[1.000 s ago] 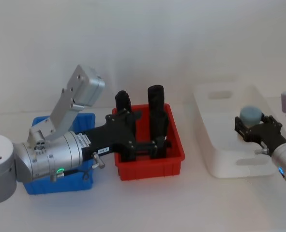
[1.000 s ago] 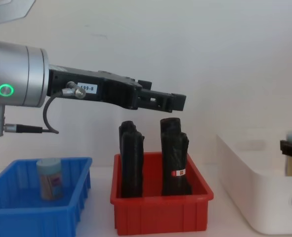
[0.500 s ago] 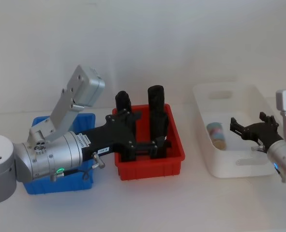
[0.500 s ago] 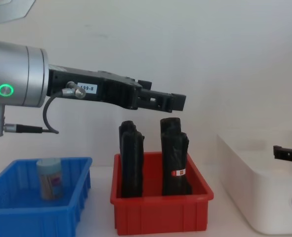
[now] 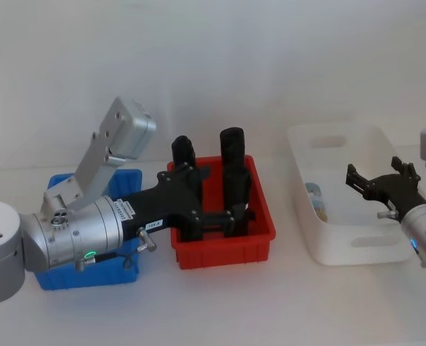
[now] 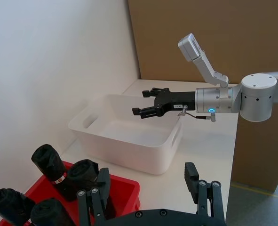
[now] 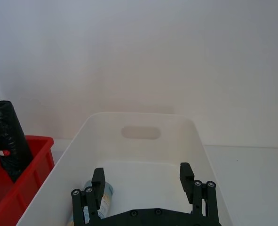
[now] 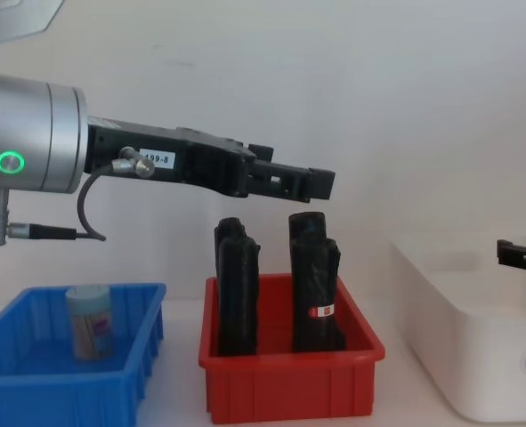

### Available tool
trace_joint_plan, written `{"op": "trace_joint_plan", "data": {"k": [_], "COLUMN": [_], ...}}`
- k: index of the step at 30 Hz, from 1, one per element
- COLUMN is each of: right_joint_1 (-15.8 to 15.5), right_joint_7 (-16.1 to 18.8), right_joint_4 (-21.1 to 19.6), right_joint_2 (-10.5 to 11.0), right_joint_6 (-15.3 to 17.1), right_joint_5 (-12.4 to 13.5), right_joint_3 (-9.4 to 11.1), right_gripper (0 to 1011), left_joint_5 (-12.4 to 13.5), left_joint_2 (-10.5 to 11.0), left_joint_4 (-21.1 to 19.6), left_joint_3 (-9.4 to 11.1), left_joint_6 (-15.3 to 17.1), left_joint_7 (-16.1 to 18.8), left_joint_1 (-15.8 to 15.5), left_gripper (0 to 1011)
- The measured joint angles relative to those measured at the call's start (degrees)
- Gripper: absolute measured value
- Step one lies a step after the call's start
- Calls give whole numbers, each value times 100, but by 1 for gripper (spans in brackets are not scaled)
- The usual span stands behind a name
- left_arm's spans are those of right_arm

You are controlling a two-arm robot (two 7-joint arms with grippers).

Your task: Pick the cotton swabs from the blue box and place them into the white box.

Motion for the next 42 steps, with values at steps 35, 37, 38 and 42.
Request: {"op": "trace_joint_plan", "data": {"k": [35,37,38,42], "right_joint_1": [-1541,-1663,-1745,-1939], "right_joint_7": [0,0,-1,-2], "right_joint_4": [-2209,-2378,-2501,-2781], "right_joint_2": [344,371,389,432], "right_joint_6": [170,186,196,216], "right_joint_5": [142,153,160,178], "right_joint_3": [-105,-115,-121,-134], "right_gripper": [1002,1002,1002,1002], "left_joint_5": [327,344,359,401], "left_joint_2": [-167,-175,-184,-204], "left_joint_4": [171,180,190,211], "left_joint_3": [411,431,452,501], "left_joint_6": [-1126,-1187,-1243,-1384], "left_joint_7": [2265,2381,2496,2777], "left_joint_1": [558,586,618,690], "left_gripper": [1000,1000,1000,1000]}}
